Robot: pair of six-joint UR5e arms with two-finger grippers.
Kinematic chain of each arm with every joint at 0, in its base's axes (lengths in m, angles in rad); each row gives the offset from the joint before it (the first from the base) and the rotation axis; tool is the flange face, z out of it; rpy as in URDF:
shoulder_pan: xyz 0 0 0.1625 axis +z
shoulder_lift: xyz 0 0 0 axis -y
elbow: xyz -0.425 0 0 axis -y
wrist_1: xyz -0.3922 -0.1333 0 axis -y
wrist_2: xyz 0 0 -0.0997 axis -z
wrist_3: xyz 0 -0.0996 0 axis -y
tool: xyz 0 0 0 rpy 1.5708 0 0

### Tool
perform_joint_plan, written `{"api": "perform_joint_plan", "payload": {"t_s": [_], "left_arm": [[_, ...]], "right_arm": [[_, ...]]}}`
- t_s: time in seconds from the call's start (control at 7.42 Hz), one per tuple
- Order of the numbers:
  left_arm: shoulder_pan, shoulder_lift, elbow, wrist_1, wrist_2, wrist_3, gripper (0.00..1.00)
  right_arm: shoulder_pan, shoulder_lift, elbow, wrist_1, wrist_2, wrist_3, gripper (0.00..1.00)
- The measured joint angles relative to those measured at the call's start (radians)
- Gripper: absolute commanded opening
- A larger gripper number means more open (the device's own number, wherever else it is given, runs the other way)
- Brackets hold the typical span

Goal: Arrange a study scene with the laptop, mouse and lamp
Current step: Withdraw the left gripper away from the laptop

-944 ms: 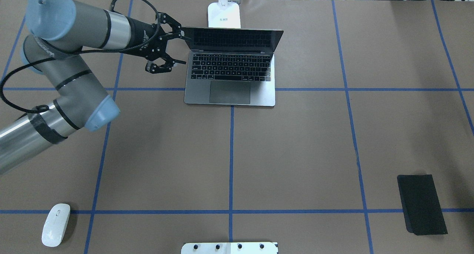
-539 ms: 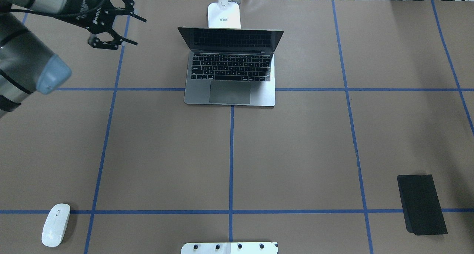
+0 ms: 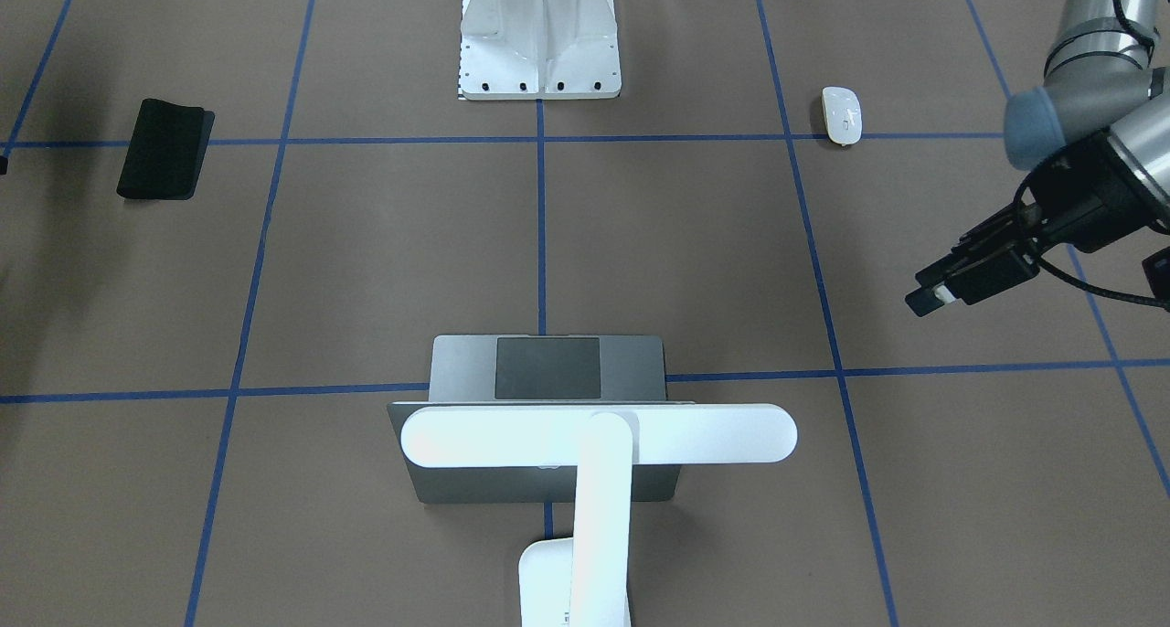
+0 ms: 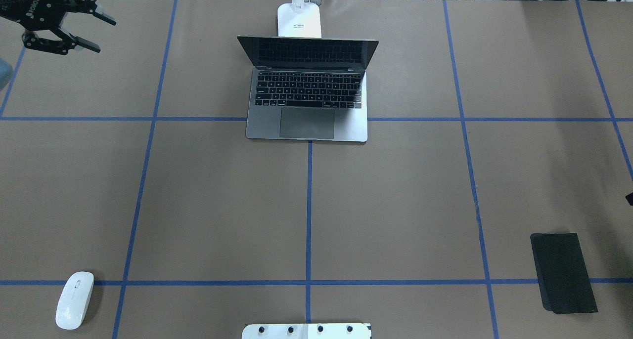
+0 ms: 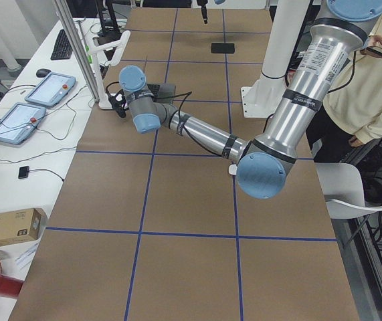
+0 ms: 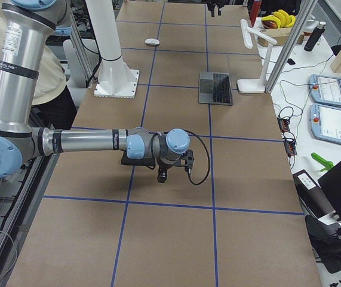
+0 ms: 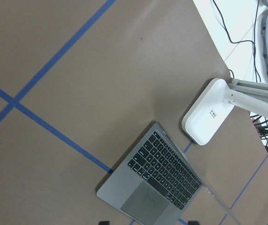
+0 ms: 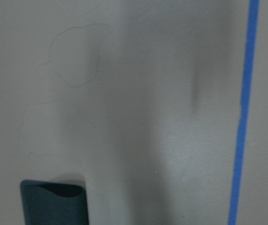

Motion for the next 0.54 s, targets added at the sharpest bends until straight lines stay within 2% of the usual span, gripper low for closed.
{"api": "perform_joint_plan", "payload": {"t_s": [0.27, 0.54], "left_arm": [[-0.007, 0.045, -0.006, -0.002, -0.015, 0.101, 0.64], [-0.008, 0.052, -0.022, -0.005, -0.021, 0.121, 0.63]], "right_arm": [[-0.105, 0.021, -0.015, 0.000, 0.093, 0.005, 1.00], [-0.236, 0.046, -0.038, -0.001, 0.115, 0.032, 1.00]]}}
